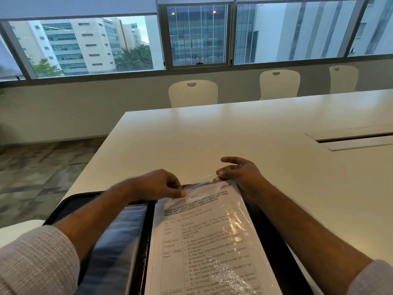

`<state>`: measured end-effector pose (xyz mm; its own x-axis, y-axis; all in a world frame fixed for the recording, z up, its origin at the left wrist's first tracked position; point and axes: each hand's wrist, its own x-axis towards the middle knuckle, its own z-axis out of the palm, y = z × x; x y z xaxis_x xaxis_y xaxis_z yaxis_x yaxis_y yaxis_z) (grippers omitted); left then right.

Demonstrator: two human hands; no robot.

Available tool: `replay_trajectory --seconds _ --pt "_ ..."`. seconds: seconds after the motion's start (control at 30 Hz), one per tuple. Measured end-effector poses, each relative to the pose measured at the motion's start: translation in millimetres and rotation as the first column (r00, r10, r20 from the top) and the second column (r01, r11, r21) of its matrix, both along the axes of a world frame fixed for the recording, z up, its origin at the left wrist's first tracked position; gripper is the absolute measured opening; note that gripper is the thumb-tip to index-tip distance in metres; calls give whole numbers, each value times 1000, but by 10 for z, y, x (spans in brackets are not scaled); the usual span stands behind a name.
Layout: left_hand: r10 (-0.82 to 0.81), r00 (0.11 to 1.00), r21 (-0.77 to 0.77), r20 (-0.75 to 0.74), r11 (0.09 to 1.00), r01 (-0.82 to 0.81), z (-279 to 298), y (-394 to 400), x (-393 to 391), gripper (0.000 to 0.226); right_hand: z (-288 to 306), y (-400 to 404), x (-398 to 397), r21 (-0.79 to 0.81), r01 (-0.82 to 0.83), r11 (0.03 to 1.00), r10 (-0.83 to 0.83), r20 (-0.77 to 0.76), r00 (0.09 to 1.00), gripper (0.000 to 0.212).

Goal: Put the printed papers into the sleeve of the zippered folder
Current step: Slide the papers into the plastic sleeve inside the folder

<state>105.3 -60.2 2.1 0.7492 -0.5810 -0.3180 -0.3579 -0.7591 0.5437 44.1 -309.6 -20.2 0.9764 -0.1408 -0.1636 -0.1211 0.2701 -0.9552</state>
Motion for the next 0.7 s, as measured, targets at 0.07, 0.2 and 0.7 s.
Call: replay_trajectory --seconds 0.07,0.2,0.7 --pt "37 998 43 -55 999 -34 -34 103 30 28 -3 5 1 1 8 1000 -8 -3 1000 45" --pt "75 995 67 -64 995 -70 -80 213 65 22 -8 39 4 -6 40 999 -40 -11 999 45" --pt "163 878 79 450 972 -220 -396 154 -7 36 -69 10 -461 -630 -23 776 -154 -224 962 37"
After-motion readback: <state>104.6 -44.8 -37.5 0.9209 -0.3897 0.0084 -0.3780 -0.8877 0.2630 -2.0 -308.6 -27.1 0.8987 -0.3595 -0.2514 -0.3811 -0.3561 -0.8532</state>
